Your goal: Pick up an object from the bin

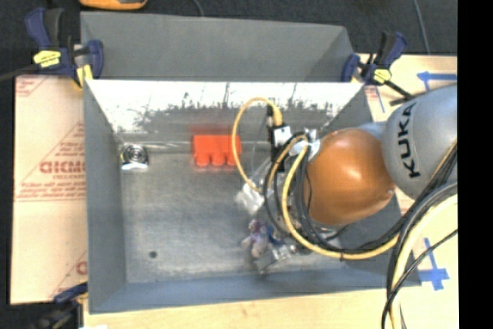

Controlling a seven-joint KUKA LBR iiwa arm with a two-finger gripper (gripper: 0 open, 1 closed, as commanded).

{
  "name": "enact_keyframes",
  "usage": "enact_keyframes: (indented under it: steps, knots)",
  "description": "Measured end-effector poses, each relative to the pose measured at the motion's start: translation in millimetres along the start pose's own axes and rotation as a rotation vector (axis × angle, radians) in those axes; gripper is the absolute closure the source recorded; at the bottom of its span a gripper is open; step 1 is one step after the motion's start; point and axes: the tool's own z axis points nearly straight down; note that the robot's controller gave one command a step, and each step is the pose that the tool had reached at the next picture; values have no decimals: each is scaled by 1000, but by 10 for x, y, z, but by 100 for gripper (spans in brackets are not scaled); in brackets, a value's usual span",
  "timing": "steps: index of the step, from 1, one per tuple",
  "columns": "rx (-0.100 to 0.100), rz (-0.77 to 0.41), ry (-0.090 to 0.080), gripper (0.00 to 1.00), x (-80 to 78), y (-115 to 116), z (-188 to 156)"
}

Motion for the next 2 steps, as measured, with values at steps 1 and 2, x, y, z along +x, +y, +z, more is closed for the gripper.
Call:
enact_keyframes:
  steps: [1,2]
  knots:
    - [11,171,0,0,-305,-635,-218]
    - [10,326,1,0,220,-979,37]
